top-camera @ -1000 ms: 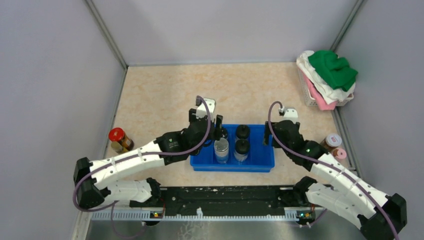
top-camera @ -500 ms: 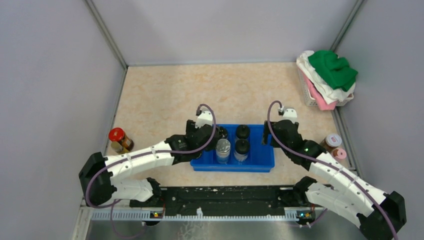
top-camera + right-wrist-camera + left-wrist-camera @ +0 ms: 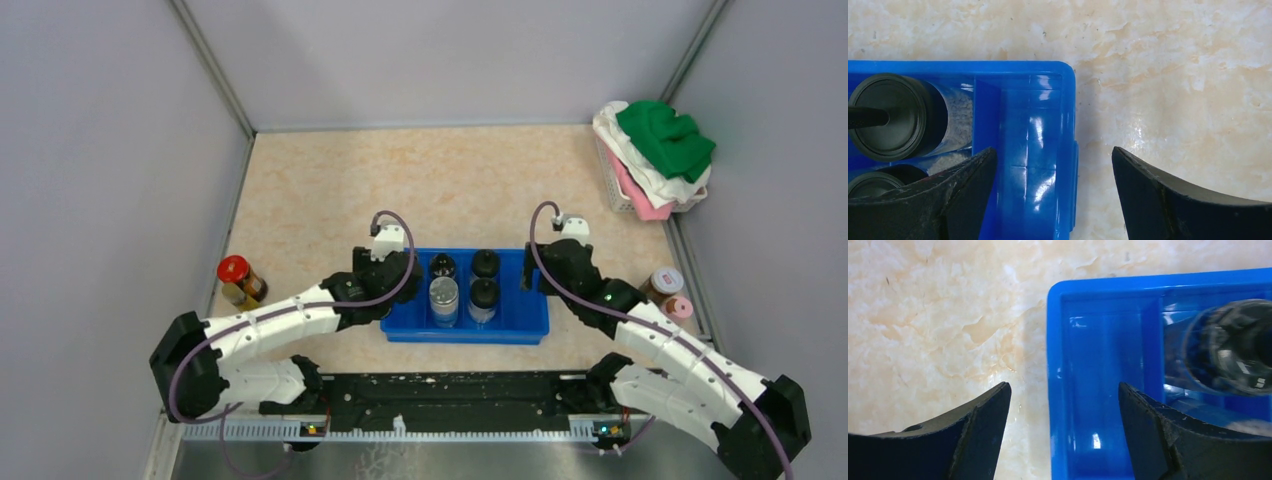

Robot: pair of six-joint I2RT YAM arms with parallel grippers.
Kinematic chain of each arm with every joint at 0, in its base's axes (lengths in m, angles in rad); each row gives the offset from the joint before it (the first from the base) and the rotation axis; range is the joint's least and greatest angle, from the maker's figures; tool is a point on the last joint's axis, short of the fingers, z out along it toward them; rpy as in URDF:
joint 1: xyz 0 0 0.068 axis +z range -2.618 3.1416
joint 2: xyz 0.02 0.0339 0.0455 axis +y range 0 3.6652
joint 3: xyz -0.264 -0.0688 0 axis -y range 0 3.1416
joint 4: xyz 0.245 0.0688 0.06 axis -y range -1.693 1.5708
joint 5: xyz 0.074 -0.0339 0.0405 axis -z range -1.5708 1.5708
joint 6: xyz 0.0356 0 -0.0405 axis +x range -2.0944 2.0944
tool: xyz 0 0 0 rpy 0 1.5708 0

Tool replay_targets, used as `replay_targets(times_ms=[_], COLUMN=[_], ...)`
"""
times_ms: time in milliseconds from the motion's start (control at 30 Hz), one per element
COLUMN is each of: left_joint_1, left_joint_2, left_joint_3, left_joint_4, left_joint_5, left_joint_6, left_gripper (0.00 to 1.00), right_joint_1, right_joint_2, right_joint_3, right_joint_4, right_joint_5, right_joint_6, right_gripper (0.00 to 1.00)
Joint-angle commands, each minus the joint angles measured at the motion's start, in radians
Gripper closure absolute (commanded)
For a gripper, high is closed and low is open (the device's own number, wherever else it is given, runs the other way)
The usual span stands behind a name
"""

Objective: Organize the condiment bottles
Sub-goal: Move the storage box to the center of the board.

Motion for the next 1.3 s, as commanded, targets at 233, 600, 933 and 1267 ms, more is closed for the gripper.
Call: replay_targets(times_ms=[233, 600, 933, 1267], left_joint_1=[0.073, 0.093, 0.114, 0.148], left_joint_2=[0.068, 0.111, 0.120, 0.165], left_joint_3=[-0.070, -0.070, -0.108, -0.116], left_joint_4=[0.099, 0.126, 0.172, 0.209], left_joint_5=[0.130, 0.179, 0.210, 0.262], left_joint_6=[-0.029, -0.020, -0.022, -0.003], left_gripper=[0.16, 0.20, 0.34, 0.75], right_joint_1=[-0.010, -0.020, -0.027, -0.036], right_joint_2=[0.055, 0.162, 0.192, 0.220], right_joint_3=[-0.011, -0.035, -0.056, -0.059], right_joint_4=[0.075, 0.153, 0.168, 0.172], right_joint_5=[-0.011, -0.050, -0.051, -0.056], right_joint_6=[0.000, 0.012, 0.023, 0.025], right_gripper=[0.20, 0.28, 0.47, 0.97])
